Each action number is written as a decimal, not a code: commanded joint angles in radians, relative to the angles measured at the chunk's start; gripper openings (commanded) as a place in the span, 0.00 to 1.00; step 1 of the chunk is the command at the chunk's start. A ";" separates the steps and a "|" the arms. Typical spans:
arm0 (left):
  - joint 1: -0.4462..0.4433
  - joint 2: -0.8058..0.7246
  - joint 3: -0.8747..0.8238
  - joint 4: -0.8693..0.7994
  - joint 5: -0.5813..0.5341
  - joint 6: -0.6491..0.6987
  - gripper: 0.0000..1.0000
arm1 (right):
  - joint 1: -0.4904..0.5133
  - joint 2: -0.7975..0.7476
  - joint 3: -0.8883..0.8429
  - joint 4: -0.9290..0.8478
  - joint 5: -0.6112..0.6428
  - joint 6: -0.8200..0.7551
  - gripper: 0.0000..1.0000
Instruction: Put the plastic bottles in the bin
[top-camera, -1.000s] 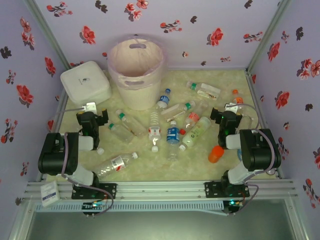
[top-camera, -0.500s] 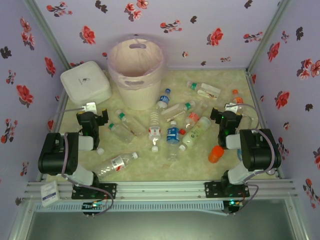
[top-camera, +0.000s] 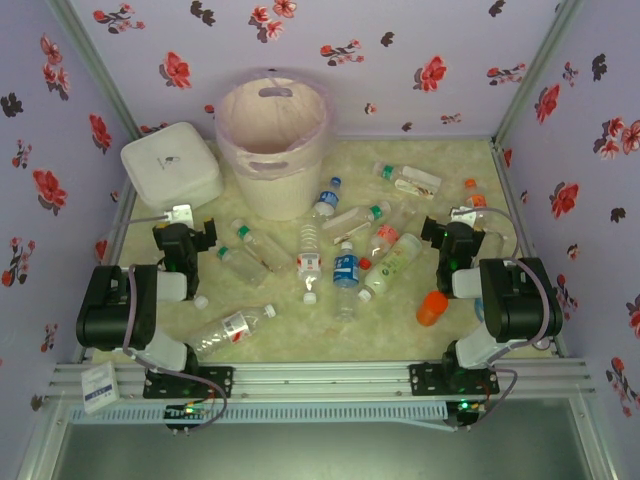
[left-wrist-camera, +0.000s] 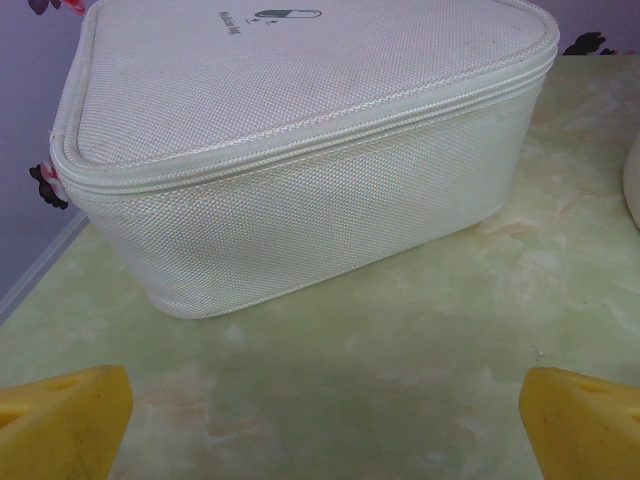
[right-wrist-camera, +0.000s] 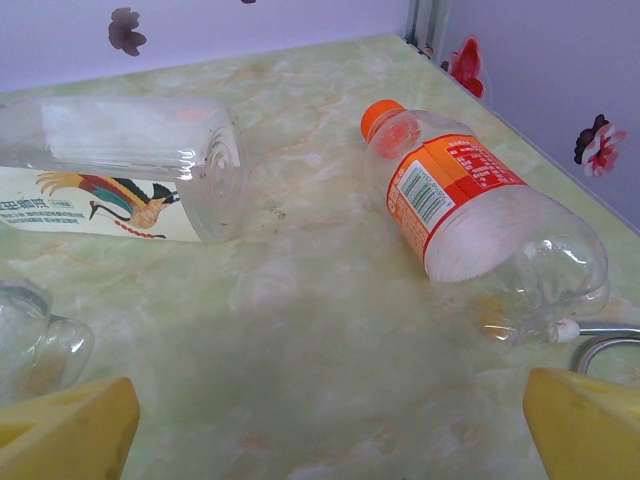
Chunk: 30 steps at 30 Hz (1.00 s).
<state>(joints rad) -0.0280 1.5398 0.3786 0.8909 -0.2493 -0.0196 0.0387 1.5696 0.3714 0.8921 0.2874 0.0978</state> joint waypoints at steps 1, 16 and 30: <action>0.003 0.008 0.005 0.028 0.006 -0.006 1.00 | -0.008 -0.009 0.012 0.004 -0.011 0.011 0.99; -0.018 -0.512 0.362 -1.025 -0.045 -0.387 1.00 | -0.040 -0.287 0.514 -1.212 0.120 -0.062 0.99; -0.051 -0.567 0.553 -1.380 0.360 -0.524 1.00 | -0.287 0.189 0.989 -1.609 -0.169 -0.294 0.99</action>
<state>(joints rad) -0.0723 0.9699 0.8661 -0.4076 -0.0067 -0.5022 -0.2382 1.6646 1.2831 -0.5934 0.2226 -0.0971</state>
